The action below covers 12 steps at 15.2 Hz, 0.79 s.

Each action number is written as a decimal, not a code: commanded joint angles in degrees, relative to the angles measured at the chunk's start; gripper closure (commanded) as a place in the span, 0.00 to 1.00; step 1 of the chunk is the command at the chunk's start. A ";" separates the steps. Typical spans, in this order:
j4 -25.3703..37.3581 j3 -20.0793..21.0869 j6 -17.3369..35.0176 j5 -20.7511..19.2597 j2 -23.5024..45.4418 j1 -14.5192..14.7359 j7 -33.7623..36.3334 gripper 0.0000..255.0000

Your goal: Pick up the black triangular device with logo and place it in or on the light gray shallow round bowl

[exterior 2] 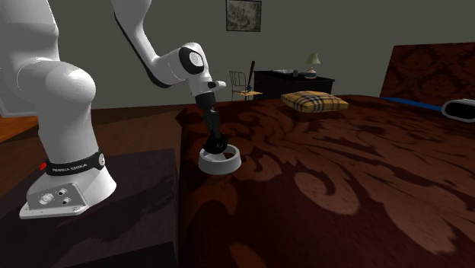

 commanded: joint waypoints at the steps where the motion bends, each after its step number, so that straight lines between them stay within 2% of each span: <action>1: 0.01 0.00 0.01 0.00 0.00 0.00 0.00 0.00; 6: 0.00 0.00 0.00 0.00 0.00 0.00 0.01 0.00; 10: 0.81 2.18 -9.15 2.83 -7.76 1.78 -1.52 0.00; 12: 0.81 2.19 -9.15 2.84 -7.76 1.76 -1.52 0.00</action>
